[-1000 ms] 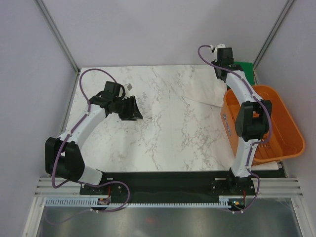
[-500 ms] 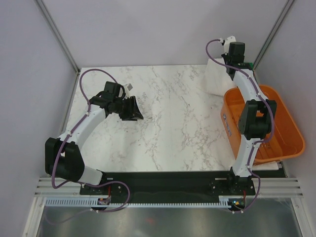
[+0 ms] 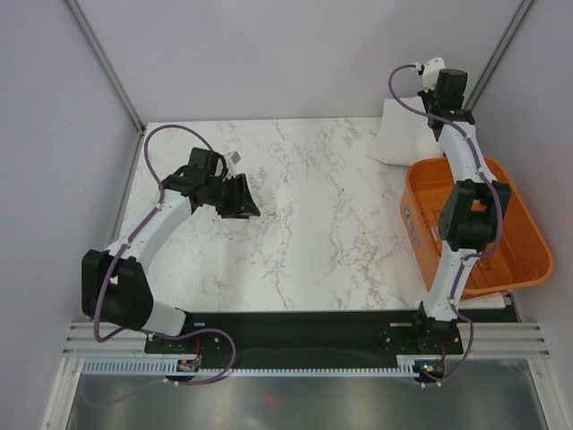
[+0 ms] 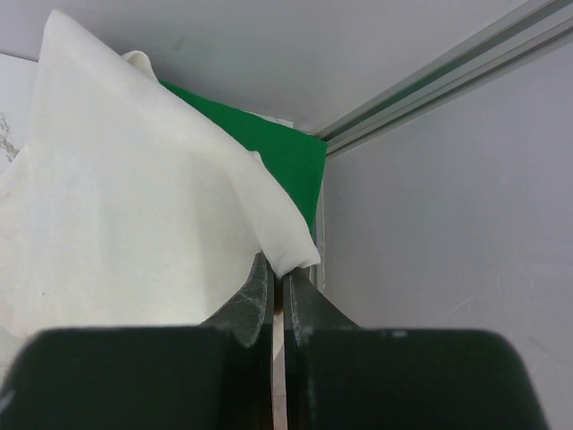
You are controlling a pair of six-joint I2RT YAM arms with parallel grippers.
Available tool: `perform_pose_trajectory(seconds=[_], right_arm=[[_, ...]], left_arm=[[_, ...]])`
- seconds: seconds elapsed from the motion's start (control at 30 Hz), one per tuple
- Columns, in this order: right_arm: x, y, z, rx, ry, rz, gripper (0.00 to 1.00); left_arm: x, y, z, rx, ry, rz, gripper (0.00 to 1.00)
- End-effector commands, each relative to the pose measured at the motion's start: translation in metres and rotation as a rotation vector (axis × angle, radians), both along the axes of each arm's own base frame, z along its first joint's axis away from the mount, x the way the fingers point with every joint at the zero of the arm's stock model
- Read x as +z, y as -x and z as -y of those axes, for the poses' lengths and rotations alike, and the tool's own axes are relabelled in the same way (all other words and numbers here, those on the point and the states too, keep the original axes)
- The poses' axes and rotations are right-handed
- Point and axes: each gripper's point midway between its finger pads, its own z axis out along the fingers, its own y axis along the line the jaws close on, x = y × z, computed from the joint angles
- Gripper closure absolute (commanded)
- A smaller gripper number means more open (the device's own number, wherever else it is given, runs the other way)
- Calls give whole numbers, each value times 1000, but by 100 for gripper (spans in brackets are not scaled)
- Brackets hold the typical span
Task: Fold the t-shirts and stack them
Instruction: Neatly place the folded tshirt to the corner
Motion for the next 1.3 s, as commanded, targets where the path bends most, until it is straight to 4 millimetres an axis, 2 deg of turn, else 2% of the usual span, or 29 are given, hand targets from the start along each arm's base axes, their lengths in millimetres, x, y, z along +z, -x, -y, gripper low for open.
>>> perform_pose_trajectory(seconds=[0.0, 0.23, 0.43, 0.53, 0.57, 0.67, 0.73, 0.83, 1.0, 1.03, 1.27], right_arm=[[68, -6, -3, 42, 36, 149, 100], [89, -4, 1, 62, 38, 172, 100], [95, 0, 20, 40, 58, 174, 100], [85, -5, 28, 39, 56, 160, 100], [76, -12, 30, 39, 57, 147, 100], [64, -27, 45, 2, 76, 144, 100], [60, -41, 55, -5, 75, 163, 100], [57, -53, 64, -2, 64, 195, 100], [26, -77, 67, 51, 24, 213, 100], [13, -82, 69, 50, 22, 203, 100], [-16, -96, 86, 8, 14, 221, 100]], left_arm=[[11, 1, 6, -44, 31, 48, 51], [9, 1, 6, -44, 29, 42, 51], [8, 1, 6, -45, 29, 36, 51], [7, 2, 7, -51, 34, 30, 51], [6, 2, 8, -53, 34, 27, 51], [3, 2, 7, -53, 28, 22, 51], [-1, 1, 8, -55, 26, 10, 51], [-5, 1, 8, -59, 27, -6, 51], [-13, -2, 6, -50, 4, -15, 51], [-13, -2, 4, -45, -3, -15, 51], [-17, -5, 1, -34, -28, -13, 51]])
